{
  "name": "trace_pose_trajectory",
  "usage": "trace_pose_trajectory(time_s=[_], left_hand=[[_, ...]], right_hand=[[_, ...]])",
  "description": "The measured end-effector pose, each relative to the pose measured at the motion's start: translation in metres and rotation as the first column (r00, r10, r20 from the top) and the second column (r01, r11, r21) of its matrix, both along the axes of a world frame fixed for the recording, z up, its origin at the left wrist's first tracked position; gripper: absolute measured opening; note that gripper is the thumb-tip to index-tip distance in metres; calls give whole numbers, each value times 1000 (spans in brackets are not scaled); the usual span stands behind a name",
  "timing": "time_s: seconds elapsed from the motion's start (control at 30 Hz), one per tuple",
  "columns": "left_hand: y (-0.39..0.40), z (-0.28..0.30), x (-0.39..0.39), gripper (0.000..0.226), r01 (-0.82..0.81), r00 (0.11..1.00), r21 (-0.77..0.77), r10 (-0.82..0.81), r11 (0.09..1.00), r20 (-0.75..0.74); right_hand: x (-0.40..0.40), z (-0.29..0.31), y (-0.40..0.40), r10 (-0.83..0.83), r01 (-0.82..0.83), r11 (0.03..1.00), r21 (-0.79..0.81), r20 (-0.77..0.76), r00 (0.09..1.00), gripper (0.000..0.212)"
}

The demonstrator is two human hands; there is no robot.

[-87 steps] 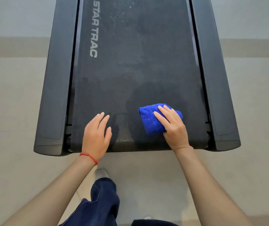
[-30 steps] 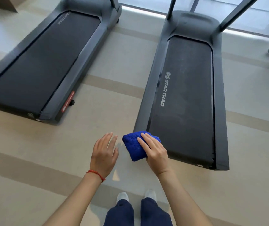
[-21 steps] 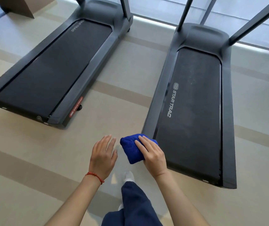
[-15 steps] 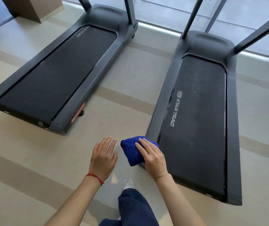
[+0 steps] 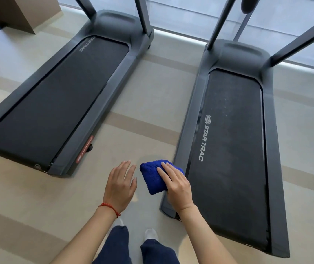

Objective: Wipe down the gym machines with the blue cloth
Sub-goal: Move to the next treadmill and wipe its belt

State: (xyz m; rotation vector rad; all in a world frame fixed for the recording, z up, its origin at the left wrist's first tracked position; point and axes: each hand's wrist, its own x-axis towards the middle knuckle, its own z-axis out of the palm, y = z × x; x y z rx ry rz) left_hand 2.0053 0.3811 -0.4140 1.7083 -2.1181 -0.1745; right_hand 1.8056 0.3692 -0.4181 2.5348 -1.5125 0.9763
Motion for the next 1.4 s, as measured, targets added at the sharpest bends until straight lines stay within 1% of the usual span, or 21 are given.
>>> trace_pose_trajectory(time_s=[0.1,0.2,0.37,0.5,0.67,0.97,1.07,1.17,1.2,1.4], left_hand=[[-25,-4,6,35,36,999,14,-35,999,-20],[-51,-7,15,43,118,993,47,-118,992,-12],[-97,-4,38,46,267,964,68,-267,961,1],[-130,1,54,46,359,933,62,-360,931,-4],[-160,4,55,46,464,886,40,-464,885,-1],[-191,6,9,47,604,797,30,-604,796,-4],[-203,6,-12,47,639,768,62,-641,767,12],[-214,4,-34,47,667,739,96,-673,739,39],[-218,3,-41,47,677,729,104,-683,729,47],[-236,2,-89,45,736,664,130,-746,664,53]], right_hand=[[7,1,-16,-56,56,998,-7,-16,998,29],[18,4,-30,-126,127,992,23,-42,991,44],[45,4,-52,-268,273,958,85,-66,961,55],[66,8,-66,-389,392,913,112,-52,920,57],[76,11,-70,-483,486,860,157,-60,873,60],[48,9,-64,-624,625,769,136,-52,780,59],[29,4,-68,-664,666,739,100,-53,745,52],[9,-1,-72,-702,703,709,63,-40,711,35],[2,-2,-74,-713,714,697,62,-38,700,32],[-36,-8,-80,-778,779,625,47,-42,627,33]])
